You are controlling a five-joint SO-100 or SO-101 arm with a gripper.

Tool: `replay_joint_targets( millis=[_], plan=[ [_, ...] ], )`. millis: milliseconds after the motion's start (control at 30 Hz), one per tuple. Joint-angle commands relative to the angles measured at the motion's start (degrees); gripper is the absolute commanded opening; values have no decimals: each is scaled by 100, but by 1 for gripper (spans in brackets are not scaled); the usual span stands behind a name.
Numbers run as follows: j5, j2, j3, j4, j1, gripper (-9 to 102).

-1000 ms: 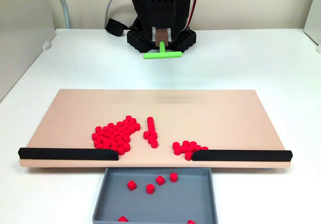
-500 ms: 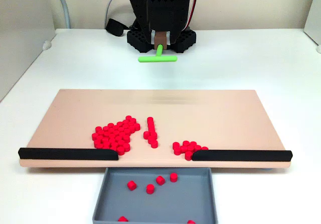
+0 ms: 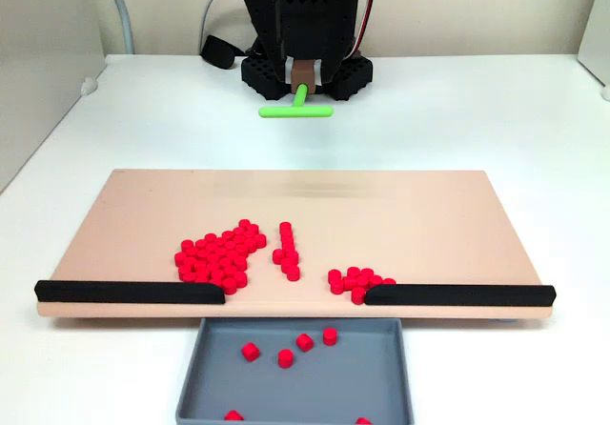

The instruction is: Gather the left side granules

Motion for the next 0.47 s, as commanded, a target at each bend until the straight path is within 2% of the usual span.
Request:
replay_joint_targets(
  millis=[0, 433],
  plan=[
    [-9, 88, -114, -26, -105, 0],
    [0, 141, -114, -26, -211, 0]
  ],
)
